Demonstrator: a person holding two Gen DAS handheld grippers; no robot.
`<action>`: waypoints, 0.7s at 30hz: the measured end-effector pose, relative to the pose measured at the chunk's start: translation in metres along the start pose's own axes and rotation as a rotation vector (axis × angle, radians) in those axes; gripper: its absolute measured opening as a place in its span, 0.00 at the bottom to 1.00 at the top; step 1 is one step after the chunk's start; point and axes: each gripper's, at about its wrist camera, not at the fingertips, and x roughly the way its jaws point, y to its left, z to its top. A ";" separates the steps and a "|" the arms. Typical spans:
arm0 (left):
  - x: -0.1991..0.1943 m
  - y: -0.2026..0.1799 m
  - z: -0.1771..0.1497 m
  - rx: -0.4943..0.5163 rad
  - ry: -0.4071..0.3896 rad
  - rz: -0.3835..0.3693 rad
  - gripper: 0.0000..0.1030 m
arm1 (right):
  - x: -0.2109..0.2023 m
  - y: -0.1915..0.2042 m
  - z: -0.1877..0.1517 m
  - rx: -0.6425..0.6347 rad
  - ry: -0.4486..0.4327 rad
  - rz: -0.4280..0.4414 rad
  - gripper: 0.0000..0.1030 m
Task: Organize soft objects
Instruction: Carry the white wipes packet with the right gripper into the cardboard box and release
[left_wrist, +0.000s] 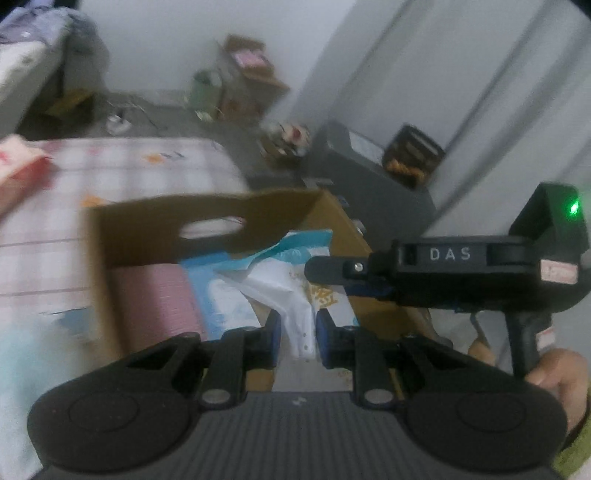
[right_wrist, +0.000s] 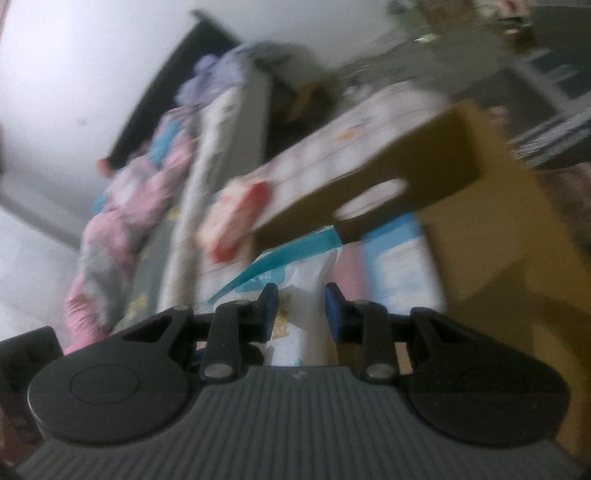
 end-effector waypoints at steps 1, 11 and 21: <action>0.014 -0.003 0.004 0.003 0.017 0.002 0.21 | 0.001 -0.010 0.005 0.002 -0.005 -0.024 0.26; 0.110 -0.013 0.021 0.033 0.131 0.072 0.30 | 0.042 -0.052 0.044 -0.134 -0.061 -0.262 0.27; 0.099 -0.014 0.020 0.053 0.106 0.111 0.34 | 0.045 -0.053 0.041 -0.192 -0.105 -0.320 0.27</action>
